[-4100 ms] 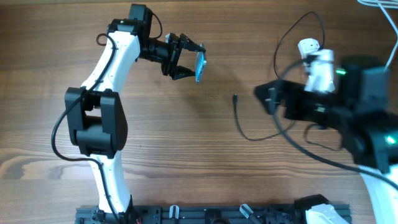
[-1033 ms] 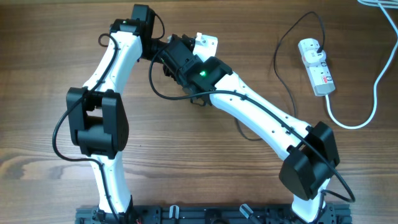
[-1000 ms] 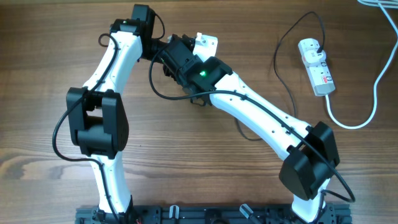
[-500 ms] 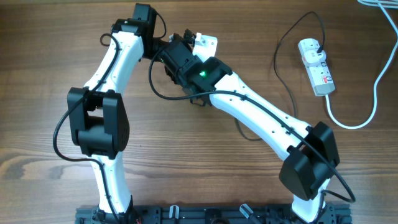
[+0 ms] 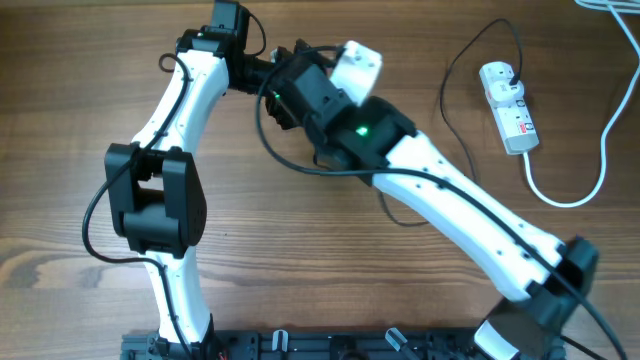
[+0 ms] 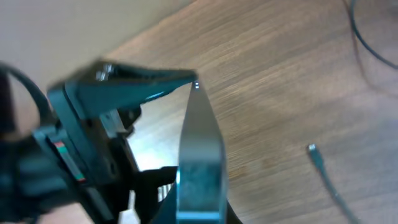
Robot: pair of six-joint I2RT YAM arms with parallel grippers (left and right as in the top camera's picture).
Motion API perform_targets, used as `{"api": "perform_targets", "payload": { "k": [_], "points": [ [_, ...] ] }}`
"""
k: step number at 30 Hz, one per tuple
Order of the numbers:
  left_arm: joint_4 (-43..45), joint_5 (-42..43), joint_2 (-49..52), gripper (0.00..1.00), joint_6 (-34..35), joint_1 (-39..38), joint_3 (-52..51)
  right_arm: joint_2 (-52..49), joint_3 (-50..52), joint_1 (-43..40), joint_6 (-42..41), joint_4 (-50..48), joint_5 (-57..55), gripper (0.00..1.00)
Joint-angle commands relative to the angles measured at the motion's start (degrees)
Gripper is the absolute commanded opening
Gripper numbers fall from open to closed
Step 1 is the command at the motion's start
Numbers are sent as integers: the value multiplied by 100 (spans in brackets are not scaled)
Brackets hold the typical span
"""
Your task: Plug charger to phone and switch on socket
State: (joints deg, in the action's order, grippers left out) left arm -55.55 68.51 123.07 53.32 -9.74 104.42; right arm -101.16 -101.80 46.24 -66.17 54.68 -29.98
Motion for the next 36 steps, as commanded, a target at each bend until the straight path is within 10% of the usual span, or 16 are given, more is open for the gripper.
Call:
{"api": "perform_targets", "payload": {
  "k": [1, 8, 36],
  "points": [
    [50, 428, -116, 99, 321, 22, -4, 304, -72, -57, -2798, 450, -472, 4],
    [76, 717, -116, 82, 949, 22, -4, 304, -72, -57, -5254, 866, -227, 4],
    [74, 1871, -116, 68, 1014, 20, -4, -79, 26, -57, -5254, -262, -129, 4]
  ]
}}
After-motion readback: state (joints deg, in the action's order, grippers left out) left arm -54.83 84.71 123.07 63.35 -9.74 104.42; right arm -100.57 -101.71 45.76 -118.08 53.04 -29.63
